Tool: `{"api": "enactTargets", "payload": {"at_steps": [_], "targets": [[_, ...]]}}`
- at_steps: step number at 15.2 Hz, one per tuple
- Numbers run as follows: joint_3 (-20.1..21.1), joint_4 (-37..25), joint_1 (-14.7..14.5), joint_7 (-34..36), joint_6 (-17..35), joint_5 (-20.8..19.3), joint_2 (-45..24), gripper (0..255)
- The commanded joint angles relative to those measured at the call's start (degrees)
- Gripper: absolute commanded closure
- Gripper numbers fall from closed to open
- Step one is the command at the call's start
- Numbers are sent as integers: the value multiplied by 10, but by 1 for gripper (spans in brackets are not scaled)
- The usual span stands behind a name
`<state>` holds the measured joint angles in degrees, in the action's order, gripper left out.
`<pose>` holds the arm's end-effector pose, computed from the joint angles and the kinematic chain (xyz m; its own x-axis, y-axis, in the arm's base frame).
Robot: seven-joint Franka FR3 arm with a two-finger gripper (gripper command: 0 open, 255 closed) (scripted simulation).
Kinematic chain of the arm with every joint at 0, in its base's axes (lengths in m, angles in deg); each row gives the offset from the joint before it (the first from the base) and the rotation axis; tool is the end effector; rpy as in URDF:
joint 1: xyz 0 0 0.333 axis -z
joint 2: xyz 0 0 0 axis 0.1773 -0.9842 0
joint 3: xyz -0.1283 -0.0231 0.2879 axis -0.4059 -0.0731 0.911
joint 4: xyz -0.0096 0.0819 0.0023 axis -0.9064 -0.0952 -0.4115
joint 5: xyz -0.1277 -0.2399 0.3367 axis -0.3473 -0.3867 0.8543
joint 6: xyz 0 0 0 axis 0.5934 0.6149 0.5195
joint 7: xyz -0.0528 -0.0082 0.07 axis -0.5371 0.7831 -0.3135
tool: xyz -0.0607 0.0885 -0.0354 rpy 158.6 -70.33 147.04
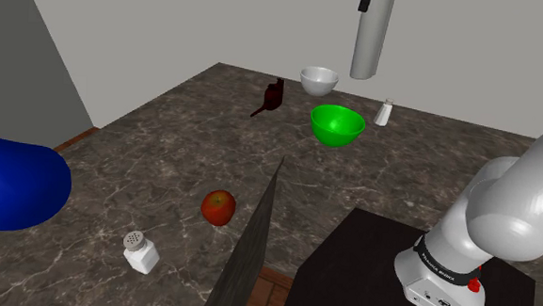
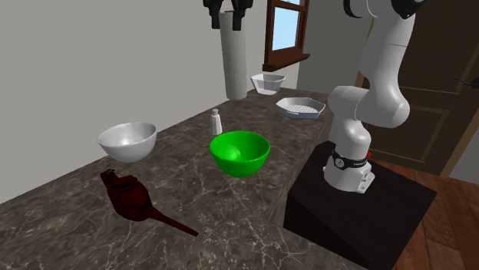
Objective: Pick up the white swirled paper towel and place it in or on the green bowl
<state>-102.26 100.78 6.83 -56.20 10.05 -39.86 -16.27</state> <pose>0.5019 -0.1374 0.7428 0.9562 0.2909 0.0326 0.2891 -0.9559 0.0513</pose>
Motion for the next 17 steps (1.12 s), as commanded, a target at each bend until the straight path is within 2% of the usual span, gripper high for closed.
{"api": "enactTargets", "payload": {"at_steps": [1, 17], "targets": [[15, 10, -9, 22, -20, -8, 30, 255], [21, 207, -6, 39, 113, -21, 95, 255]]}}
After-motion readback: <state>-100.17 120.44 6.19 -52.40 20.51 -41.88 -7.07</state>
